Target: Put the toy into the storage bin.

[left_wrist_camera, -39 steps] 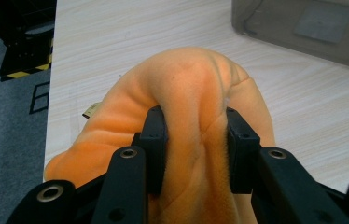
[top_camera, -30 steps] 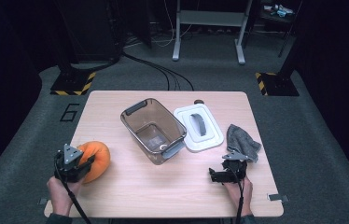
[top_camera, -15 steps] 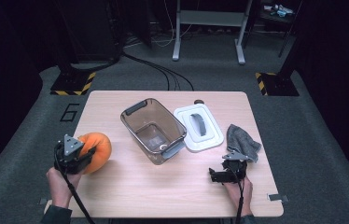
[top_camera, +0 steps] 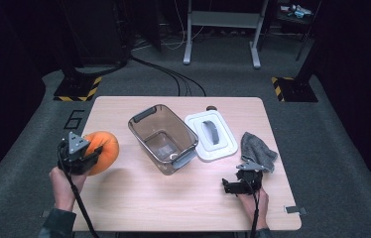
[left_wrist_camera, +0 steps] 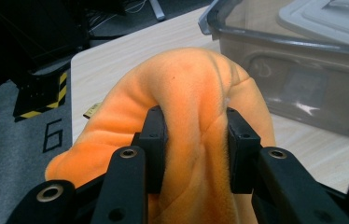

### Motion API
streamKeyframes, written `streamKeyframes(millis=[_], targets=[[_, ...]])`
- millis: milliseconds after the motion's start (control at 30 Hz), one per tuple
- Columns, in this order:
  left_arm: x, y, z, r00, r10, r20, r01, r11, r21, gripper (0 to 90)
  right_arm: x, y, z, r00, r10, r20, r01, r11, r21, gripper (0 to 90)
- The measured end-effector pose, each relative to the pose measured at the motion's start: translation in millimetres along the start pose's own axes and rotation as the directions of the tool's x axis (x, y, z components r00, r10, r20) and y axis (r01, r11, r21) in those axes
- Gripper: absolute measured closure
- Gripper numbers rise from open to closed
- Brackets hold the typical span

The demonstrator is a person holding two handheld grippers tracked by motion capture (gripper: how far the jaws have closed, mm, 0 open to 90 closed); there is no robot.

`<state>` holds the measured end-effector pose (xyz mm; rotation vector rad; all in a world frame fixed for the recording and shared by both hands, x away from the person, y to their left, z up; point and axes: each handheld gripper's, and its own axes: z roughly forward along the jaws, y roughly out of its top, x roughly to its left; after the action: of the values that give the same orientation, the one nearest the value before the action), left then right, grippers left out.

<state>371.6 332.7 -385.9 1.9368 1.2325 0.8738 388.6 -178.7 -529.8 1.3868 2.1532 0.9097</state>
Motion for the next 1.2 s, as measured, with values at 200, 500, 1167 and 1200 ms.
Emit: streamKeyframes(millis=[200,500,1167,1200], targets=[[4.1,13.2,0.8,1.0000,0.004,-0.004,-0.004,1.0000,-0.002,65.9,0.0,-0.1,0.0,1.0000,0.000,0.000,0.000,1.000,-0.001,0.2],[10.3,29.9,2.4,0.9998,0.011,-0.015,-0.011,0.9999,-0.012,65.8,-0.1,-0.1,0.1,1.0000,0.001,-0.001,-0.001,1.000,-0.002,0.2],[11.4,71.0,14.8,0.9985,0.051,-0.017,-0.052,0.9984,-0.025,65.5,0.0,-0.2,0.0,1.0000,0.001,0.000,-0.001,1.000,-0.002,0.3],[11.0,73.0,15.5,0.9982,0.056,-0.019,-0.057,0.9980,-0.028,65.5,0.0,-0.2,0.1,1.0000,0.001,-0.001,-0.001,1.000,-0.003,0.3]])
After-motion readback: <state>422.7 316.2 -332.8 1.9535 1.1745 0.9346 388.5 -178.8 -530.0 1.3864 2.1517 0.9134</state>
